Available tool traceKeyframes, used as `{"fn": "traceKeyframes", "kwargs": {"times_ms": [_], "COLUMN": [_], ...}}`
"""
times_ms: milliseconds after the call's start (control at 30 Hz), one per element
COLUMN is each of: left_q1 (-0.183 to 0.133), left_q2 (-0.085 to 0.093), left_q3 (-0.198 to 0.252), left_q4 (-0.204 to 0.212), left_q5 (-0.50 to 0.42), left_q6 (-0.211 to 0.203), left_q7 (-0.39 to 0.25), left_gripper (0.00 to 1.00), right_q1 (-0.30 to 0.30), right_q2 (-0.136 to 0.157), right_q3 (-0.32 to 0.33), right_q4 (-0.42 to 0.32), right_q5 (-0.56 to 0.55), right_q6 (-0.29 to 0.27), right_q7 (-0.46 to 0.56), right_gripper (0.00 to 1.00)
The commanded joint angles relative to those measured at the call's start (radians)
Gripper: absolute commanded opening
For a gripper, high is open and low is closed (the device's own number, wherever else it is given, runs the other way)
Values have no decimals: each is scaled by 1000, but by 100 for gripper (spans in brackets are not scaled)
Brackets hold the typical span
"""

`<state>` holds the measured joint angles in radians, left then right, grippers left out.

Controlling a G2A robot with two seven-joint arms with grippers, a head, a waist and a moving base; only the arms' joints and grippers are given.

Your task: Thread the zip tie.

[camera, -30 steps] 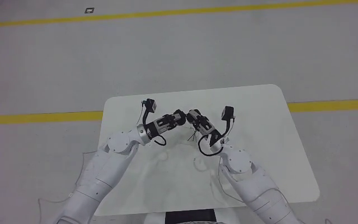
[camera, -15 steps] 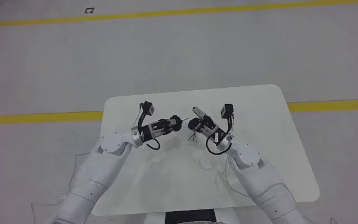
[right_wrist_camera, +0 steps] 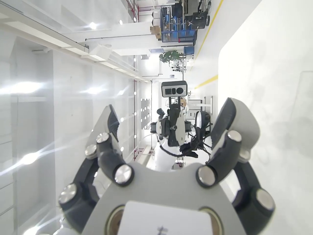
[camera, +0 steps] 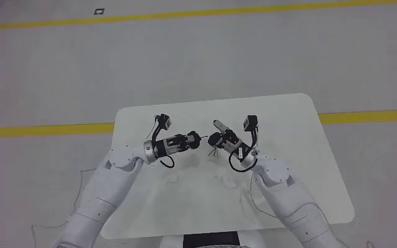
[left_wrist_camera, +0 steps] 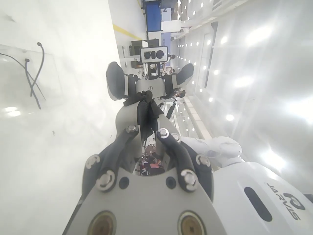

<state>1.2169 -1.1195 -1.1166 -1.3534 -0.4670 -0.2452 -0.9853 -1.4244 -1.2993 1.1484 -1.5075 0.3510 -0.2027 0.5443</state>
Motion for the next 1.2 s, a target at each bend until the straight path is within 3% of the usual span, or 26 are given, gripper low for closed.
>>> {"fn": "traceKeyframes", "kwargs": {"times_ms": [0, 233, 400, 500, 733, 900, 1167], "left_q1": [-3, -33, -65, -83, -83, -83, -83], "left_q2": [6, 20, 18, 18, 18, 18, 18], "left_q3": [-14, -30, -1, 30, 30, 30, 30], "left_q4": [21, 114, 160, 169, 169, 169, 169], "left_q5": [-37, -136, -155, -139, -139, -139, -139], "left_q6": [1, -3, -5, -17, -17, -17, -17], "left_q7": [-76, -329, -403, -405, -405, -405, -405], "left_gripper": [0, 0, 0, 0, 0, 0, 0], "right_q1": [10, 66, 100, 103, 98, 110, 107], "right_q2": [5, 18, 17, 17, 17, 26, 26], "right_q3": [15, 22, -10, -11, -15, -37, -38], "right_q4": [25, 102, 134, 137, 133, 143, 138], "right_q5": [43, 100, 112, 113, 104, 50, 48], "right_q6": [-5, 19, 31, 31, 32, 17, 16], "right_q7": [105, 353, 437, 442, 432, 528, 510], "right_gripper": [100, 100, 100, 100, 100, 100, 100]}}
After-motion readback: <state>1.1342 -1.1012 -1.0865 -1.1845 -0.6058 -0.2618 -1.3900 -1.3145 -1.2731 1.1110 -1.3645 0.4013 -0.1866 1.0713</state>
